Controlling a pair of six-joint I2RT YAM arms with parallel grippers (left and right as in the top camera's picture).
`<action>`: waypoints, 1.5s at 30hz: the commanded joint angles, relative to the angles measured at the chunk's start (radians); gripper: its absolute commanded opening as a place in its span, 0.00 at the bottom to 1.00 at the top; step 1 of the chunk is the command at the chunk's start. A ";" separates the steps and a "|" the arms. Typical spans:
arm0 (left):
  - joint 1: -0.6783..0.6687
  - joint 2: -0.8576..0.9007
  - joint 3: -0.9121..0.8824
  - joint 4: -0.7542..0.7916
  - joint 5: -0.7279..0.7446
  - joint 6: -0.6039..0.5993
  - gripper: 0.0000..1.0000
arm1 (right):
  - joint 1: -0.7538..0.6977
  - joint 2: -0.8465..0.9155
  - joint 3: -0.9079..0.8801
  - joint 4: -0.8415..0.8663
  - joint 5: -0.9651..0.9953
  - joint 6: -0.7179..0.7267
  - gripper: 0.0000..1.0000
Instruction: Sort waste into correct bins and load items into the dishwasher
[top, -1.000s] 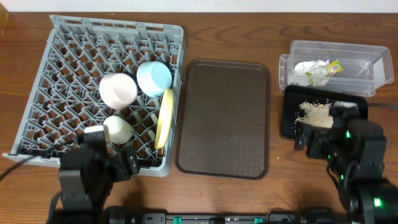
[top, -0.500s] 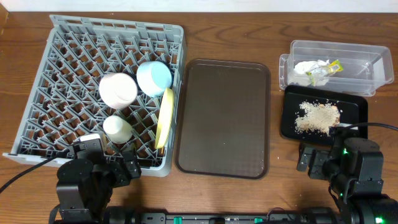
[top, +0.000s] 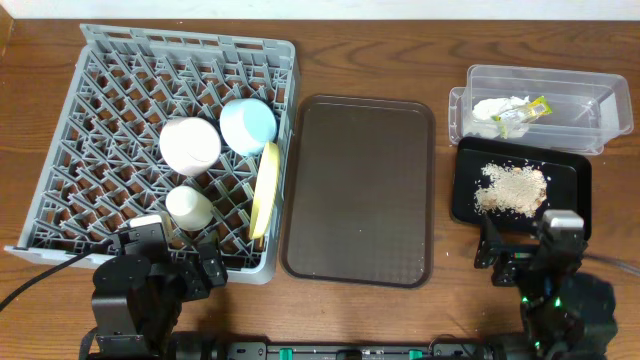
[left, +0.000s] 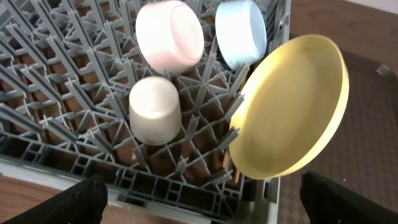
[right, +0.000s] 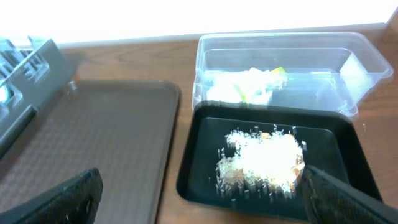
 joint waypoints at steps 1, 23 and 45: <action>-0.001 -0.004 -0.004 0.002 0.002 -0.009 0.99 | 0.021 -0.132 -0.149 0.116 -0.016 -0.025 0.99; -0.001 -0.004 -0.004 0.002 0.002 -0.009 0.99 | 0.004 -0.207 -0.518 0.579 -0.061 -0.024 0.99; -0.027 -0.094 -0.090 0.063 -0.006 -0.005 1.00 | 0.004 -0.207 -0.518 0.579 -0.061 -0.024 0.99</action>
